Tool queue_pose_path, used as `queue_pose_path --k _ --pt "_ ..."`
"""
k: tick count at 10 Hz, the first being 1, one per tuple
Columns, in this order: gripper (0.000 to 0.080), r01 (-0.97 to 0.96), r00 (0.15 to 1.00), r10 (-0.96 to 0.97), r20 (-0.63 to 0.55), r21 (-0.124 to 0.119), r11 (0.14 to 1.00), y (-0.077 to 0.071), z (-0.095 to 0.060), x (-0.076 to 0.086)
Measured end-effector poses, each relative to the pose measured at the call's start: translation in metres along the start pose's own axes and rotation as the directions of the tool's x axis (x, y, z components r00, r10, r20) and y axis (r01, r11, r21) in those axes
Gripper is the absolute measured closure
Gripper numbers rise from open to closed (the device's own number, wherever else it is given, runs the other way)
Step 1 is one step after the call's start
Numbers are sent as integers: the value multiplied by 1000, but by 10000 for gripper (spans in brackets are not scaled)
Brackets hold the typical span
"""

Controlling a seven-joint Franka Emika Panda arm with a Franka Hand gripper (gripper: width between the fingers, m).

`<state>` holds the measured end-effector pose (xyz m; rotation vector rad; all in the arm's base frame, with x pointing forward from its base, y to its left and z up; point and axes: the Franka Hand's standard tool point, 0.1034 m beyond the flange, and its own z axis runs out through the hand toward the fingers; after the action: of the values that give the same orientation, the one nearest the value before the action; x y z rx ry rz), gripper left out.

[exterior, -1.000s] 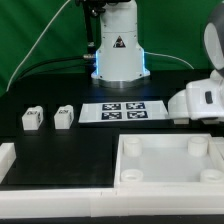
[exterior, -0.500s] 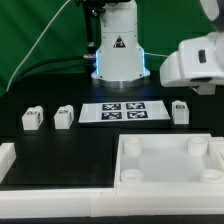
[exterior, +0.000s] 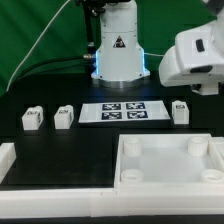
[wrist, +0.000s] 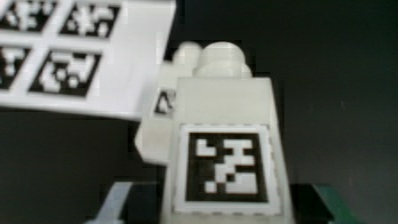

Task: Assemble one leg

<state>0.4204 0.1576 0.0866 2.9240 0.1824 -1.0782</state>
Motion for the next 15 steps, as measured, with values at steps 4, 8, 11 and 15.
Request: queue_pose_path --k 4,8,11,15 --pt "505 66 912 -61 -406 -2 998 9 -19 11" --pt "506 103 809 -99 -580 -26 994 37 -56 20" --pt "506 103 810 -99 -578 -26 994 37 -53 20" --pt "506 178 801 -186 -569 -72 981 63 -66 32"
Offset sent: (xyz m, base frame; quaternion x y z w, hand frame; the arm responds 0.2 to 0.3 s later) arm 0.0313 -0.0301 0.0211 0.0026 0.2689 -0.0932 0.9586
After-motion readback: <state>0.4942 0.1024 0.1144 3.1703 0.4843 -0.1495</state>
